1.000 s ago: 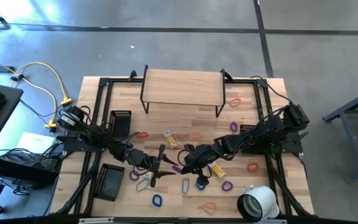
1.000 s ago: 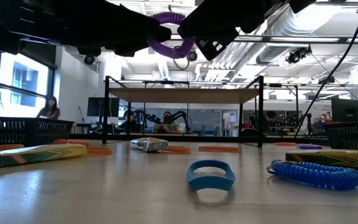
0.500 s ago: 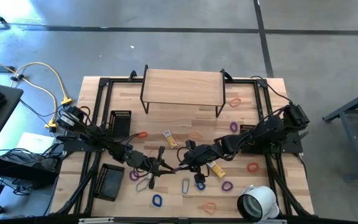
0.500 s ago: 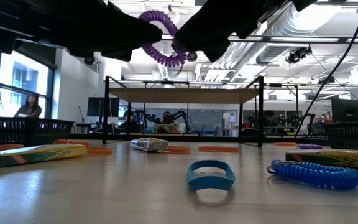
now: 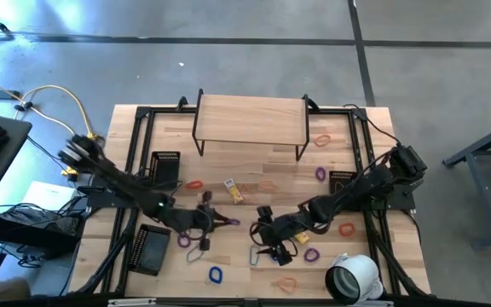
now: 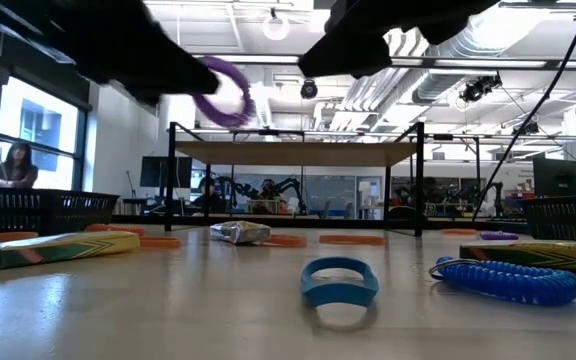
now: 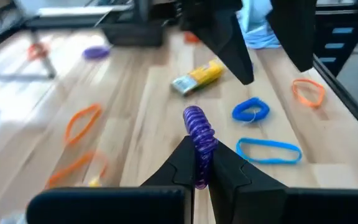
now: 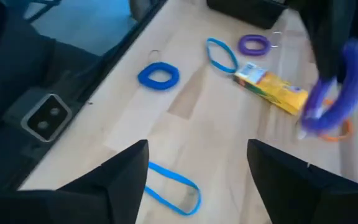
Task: Pick & Place Office Desk Supplies
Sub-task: Put the violet spring keychain into the top black bin
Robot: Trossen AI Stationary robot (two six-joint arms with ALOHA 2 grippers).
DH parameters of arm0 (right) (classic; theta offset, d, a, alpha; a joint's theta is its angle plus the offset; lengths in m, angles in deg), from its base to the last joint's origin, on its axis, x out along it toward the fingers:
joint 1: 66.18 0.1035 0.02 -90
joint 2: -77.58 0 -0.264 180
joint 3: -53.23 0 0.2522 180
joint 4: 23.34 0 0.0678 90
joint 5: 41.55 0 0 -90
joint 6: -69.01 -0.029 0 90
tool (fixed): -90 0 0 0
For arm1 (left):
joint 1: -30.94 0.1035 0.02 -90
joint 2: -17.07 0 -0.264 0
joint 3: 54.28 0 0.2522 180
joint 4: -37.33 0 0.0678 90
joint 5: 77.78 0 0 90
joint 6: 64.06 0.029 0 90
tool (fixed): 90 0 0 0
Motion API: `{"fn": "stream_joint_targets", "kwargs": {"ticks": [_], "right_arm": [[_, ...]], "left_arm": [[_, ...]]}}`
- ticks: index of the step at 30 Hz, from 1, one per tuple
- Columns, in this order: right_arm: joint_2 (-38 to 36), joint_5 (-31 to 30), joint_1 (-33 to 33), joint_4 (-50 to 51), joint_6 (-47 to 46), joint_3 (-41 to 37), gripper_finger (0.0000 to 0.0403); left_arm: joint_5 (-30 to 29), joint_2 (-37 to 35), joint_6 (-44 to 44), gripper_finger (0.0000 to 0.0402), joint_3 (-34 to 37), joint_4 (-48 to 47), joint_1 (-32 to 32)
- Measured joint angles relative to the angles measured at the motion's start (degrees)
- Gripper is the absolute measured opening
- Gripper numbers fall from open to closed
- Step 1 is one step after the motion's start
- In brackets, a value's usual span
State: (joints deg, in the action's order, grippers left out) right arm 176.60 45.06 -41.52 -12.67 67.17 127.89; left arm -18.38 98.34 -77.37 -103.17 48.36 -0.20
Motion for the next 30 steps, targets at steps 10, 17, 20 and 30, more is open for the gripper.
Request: {"fn": "stream_joint_targets", "kwargs": {"ticks": [10, 17, 20, 30], "right_arm": [[0.0, 0.7, -0.1, 0.0, 0.5, 0.0, 0.0259], [0.0, 0.6, -0.4, -0.7, 0.6, 0.0, 0.0258], [0.0, 0.9, -0.8, -0.6, 0.6, 0.0, 0.0258], [0.0, 3.7, -1.6, -0.6, 0.2, 0.0, 0.0258]], "left_arm": [[-1.6, -26.7, -26.4, 0.001, -0.1, -42.2, -2.2], [-5.1, -34.0, -35.6, 0.001, -0.1, -60.4, 2.2], [-4.8, -33.2, -38.9, 0.001, -2.4, -69.5, 5.8], [3.5, -25.7, -53.6, 0.001, -14.8, -100.8, 19.2]]}}
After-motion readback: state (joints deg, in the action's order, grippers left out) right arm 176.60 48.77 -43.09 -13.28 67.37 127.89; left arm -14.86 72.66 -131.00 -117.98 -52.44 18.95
